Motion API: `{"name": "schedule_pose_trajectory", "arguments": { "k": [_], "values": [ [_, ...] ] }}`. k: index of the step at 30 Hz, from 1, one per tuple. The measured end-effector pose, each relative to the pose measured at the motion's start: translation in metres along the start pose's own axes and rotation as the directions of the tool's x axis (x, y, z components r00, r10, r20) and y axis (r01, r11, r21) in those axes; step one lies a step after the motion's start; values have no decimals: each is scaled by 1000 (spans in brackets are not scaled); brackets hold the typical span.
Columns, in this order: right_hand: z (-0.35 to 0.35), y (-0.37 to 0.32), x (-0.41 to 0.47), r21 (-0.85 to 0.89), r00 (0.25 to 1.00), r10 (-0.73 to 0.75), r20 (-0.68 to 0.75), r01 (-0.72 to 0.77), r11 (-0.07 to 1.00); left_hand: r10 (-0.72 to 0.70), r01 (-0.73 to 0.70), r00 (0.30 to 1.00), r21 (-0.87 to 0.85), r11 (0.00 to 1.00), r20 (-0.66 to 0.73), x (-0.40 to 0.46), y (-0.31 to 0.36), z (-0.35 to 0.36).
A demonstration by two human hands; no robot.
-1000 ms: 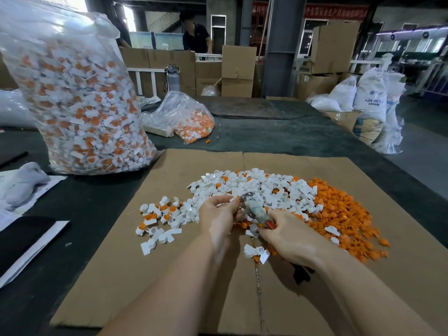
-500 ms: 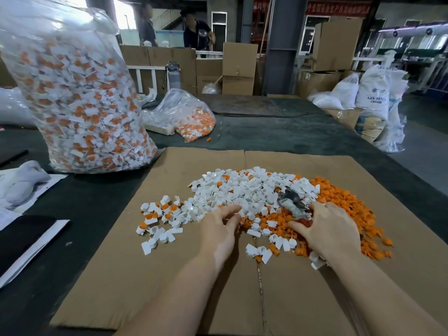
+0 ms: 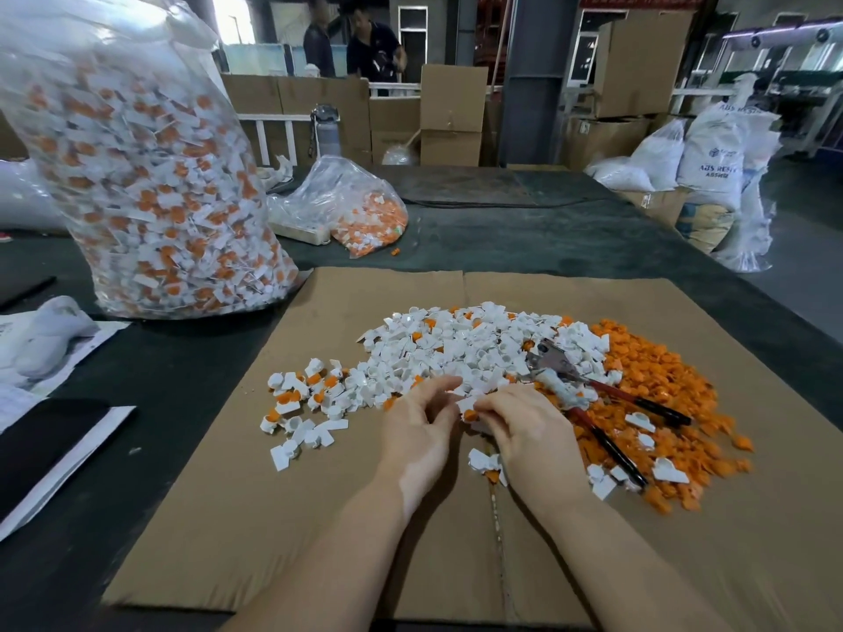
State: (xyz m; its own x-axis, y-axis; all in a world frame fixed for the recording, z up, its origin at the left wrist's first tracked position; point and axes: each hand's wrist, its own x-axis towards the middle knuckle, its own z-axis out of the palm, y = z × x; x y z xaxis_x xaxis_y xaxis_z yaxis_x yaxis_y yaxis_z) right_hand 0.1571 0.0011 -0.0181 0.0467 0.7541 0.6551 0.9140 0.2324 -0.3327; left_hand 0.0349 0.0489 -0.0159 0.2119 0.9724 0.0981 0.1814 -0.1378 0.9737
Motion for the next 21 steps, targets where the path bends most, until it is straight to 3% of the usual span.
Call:
{"name": "schedule_pose_trajectory", "arguments": {
  "k": [6, 10, 16, 21],
  "values": [
    [2, 2, -3, 39, 1000, 25, -12, -24, 999, 61, -74, 993, 127, 989, 102, -1, -4, 3],
    [0, 0, -5, 51, 997, 70, -28, -68, 996, 96, -110, 992, 204, 973, 77, -1, -4, 4],
    [0, 0, -5, 45, 1000, 23, -18, -22, 999, 107, -125, 991, 275, 953, 80, -2, -5, 5],
    [0, 1, -6, 42, 997, 27, -72, -24, 999, 97, -87, 994, 193, 977, -41, -5, -3, 4]
  ]
}}
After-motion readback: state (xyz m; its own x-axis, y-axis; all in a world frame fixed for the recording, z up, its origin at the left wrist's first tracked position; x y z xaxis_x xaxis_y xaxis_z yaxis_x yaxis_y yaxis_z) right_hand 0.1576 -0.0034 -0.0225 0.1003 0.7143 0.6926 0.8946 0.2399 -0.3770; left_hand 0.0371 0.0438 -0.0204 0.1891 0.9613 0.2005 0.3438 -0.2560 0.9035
